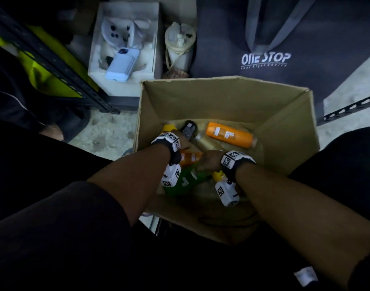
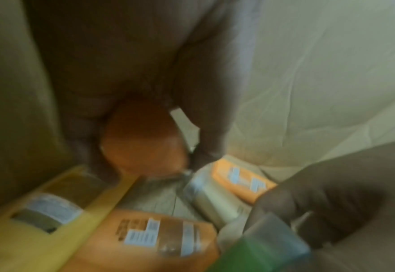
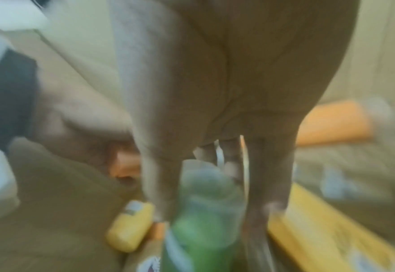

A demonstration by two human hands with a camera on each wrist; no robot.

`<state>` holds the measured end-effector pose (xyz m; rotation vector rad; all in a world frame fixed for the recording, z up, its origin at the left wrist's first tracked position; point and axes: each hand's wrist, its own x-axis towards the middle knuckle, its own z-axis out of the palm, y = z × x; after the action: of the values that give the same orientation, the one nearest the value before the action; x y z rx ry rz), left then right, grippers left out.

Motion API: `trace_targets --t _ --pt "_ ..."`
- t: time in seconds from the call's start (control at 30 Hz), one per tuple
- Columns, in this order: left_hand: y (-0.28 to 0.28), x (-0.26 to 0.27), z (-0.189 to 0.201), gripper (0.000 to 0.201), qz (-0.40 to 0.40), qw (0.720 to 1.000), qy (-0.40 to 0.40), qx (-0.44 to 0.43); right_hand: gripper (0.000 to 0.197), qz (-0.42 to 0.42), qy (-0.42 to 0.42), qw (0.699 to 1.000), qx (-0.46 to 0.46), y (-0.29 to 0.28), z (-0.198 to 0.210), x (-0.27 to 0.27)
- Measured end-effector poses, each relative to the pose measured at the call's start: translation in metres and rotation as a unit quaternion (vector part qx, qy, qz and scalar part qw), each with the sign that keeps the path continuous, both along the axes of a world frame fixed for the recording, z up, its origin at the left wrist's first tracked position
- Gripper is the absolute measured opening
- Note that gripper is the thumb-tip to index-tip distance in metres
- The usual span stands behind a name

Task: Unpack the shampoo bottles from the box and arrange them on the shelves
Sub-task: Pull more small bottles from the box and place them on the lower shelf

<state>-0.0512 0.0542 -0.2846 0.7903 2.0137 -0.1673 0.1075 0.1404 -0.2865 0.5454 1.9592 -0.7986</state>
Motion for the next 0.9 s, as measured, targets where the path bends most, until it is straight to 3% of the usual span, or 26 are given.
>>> trace_targets --t 0.13,0.3,0.43,0.53,0.63,0.77,0.9 --pt "-0.006 0.002 0.023 0.037 0.045 0.995 0.045 0.070 0.027 -0.024 0.039 0.998 0.048 0.003 0.037 0.002" --pt "-0.017 0.008 0.032 0.037 0.081 0.991 0.038 0.101 0.054 -0.042 0.050 0.991 0.116 0.010 0.095 0.003" --pt "-0.024 0.006 0.044 0.047 0.055 0.993 0.062 0.087 0.057 -0.091 0.068 0.981 0.158 0.013 0.124 0.007" --pt "-0.025 0.007 0.054 0.056 -0.016 0.993 0.108 0.048 0.058 -0.182 0.078 0.970 0.143 0.009 0.128 0.008" --pt "-0.023 0.013 0.063 0.045 -0.064 0.989 0.125 0.036 0.068 -0.186 0.091 0.963 0.170 -0.002 0.122 0.008" --pt "-0.015 0.023 0.068 0.032 -0.030 0.989 0.112 0.096 0.074 -0.255 0.116 0.945 0.171 -0.011 0.102 0.001" --pt "-0.008 0.028 0.069 0.027 -0.009 0.986 0.108 0.123 0.097 -0.263 0.132 0.940 0.174 -0.009 0.089 -0.007"
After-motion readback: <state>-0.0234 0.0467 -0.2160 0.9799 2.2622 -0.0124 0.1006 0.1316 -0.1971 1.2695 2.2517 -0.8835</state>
